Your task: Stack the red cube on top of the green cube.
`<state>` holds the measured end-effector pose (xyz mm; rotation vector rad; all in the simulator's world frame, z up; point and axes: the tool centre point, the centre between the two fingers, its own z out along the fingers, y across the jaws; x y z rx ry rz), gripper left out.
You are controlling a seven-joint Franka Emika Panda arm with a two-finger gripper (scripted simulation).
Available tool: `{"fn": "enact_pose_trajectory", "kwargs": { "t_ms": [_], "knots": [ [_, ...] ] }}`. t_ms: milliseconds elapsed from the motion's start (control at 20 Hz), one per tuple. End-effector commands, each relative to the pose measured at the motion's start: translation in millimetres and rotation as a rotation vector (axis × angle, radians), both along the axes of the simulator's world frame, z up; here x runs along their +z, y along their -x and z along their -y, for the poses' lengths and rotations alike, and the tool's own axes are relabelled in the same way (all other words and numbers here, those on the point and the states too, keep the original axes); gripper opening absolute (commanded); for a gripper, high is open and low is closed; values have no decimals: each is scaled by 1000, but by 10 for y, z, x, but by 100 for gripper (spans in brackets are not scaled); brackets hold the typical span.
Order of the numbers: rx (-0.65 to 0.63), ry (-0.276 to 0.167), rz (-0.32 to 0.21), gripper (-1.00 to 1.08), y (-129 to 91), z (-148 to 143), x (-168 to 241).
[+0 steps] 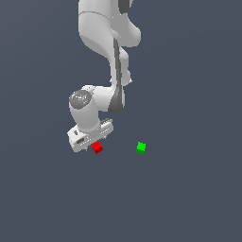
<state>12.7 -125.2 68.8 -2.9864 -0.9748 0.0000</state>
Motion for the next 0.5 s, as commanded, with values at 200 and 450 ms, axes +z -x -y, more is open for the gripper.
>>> {"fn": "enact_pose_trajectory", "kwargs": {
  "t_ms": [200, 450],
  "knots": [
    [-4, 0, 0, 100, 0, -10, 9],
    [-4, 0, 0, 100, 3, -13, -88]
  ]
}}
